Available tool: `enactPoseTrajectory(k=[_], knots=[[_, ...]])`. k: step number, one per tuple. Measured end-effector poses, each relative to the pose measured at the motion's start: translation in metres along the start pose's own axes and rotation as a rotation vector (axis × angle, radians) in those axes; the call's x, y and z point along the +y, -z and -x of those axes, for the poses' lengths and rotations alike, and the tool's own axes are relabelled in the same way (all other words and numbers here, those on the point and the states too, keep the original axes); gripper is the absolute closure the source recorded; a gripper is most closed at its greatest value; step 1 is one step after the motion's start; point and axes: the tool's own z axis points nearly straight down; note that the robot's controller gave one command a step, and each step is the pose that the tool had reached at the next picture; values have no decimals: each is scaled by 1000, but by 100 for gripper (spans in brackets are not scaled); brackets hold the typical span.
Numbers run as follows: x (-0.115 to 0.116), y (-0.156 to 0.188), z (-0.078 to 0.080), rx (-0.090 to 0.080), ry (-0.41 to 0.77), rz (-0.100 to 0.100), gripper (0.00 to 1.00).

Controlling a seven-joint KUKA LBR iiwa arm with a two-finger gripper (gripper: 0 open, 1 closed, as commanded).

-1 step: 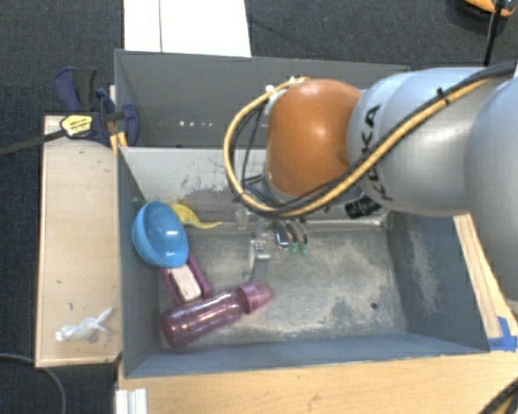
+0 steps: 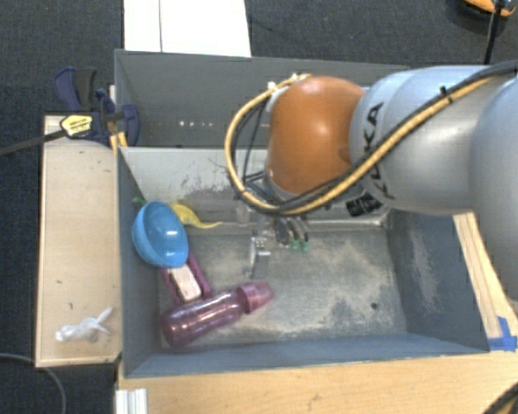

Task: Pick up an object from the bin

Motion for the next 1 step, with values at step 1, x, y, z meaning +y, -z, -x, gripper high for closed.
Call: enactPoseTrajectory(k=[1], knots=[[1, -34, -28, -6, 53, 1, 0]])
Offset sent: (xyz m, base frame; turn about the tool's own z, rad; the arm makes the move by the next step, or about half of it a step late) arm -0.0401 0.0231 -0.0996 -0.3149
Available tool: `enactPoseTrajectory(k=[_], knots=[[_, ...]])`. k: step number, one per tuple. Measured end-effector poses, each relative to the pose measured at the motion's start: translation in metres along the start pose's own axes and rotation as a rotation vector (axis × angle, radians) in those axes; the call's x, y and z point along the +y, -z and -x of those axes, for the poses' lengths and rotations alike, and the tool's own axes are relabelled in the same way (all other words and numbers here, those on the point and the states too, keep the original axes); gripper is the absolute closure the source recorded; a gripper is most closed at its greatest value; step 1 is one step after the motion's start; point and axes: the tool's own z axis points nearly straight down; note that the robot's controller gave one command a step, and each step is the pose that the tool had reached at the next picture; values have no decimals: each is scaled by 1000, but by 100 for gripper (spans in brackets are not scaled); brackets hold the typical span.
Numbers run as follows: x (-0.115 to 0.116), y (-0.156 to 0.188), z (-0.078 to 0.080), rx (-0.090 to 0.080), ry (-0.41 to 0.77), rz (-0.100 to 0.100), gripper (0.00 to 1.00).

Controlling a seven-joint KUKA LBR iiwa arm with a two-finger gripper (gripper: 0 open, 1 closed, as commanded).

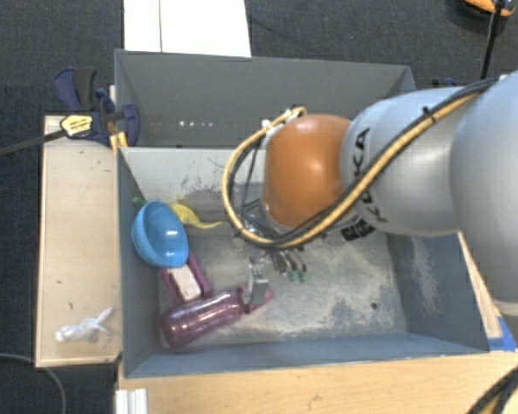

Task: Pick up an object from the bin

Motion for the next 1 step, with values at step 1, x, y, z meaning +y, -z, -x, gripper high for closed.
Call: enactPoseTrajectory(k=[1], knots=[[13, -41, -10, 6, 185, -1, 0]])
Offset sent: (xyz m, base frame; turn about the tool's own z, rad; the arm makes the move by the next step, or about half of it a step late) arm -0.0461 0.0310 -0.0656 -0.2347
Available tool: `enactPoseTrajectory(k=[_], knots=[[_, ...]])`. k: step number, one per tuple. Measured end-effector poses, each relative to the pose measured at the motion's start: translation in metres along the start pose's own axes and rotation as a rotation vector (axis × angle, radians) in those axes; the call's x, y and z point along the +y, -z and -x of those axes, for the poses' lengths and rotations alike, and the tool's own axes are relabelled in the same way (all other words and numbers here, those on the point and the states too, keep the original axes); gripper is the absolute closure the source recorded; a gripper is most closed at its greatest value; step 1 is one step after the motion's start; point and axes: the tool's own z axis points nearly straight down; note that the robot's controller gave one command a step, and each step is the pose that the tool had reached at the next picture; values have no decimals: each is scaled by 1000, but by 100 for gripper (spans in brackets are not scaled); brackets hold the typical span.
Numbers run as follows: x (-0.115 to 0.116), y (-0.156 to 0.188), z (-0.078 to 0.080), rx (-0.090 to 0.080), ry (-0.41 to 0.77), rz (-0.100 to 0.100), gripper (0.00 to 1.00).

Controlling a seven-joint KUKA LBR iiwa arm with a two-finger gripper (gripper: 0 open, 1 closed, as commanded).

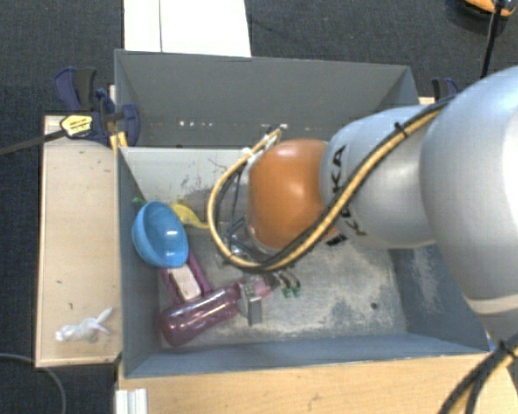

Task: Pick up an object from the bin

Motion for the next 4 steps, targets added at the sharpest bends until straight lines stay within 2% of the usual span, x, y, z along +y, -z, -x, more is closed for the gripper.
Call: enactPoseTrajectory(k=[1, 2, 3, 4], knots=[[15, -18, -18, -4, 64, 0, 0], [31, 7, -19, 0, 165, 0, 0], [58, -20, -10, 1, 6, -6, 100], [58, -20, -10, 1, 4, -6, 100]])
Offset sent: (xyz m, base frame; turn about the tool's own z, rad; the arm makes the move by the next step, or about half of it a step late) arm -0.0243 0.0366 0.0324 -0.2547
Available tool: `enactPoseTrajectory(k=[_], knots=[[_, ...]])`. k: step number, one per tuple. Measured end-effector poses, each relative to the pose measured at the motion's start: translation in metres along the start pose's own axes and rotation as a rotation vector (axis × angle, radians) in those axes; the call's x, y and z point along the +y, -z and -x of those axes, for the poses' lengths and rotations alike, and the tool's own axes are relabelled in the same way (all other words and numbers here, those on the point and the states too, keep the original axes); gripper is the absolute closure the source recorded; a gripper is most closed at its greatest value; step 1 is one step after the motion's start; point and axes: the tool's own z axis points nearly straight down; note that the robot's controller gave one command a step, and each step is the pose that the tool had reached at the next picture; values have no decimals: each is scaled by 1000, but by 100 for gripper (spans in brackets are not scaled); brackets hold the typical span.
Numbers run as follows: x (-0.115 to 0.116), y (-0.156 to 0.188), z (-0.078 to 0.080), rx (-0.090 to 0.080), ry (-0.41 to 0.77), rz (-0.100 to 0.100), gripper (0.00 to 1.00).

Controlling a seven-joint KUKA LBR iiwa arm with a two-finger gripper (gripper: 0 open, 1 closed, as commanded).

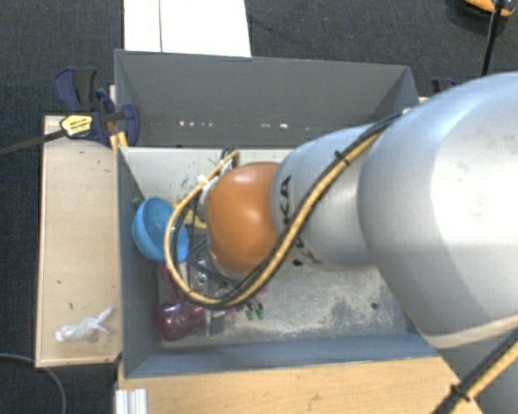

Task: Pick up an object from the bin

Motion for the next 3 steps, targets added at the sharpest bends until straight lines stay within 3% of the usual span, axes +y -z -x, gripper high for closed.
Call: enactPoseTrajectory(k=[1, 2, 3], knots=[[-1, 39, 0, 4, 10, 3, 100], [-5, 79, 5, -11, 3, 4, 100], [-7, 122, 2, 6, 16, 3, 100]])
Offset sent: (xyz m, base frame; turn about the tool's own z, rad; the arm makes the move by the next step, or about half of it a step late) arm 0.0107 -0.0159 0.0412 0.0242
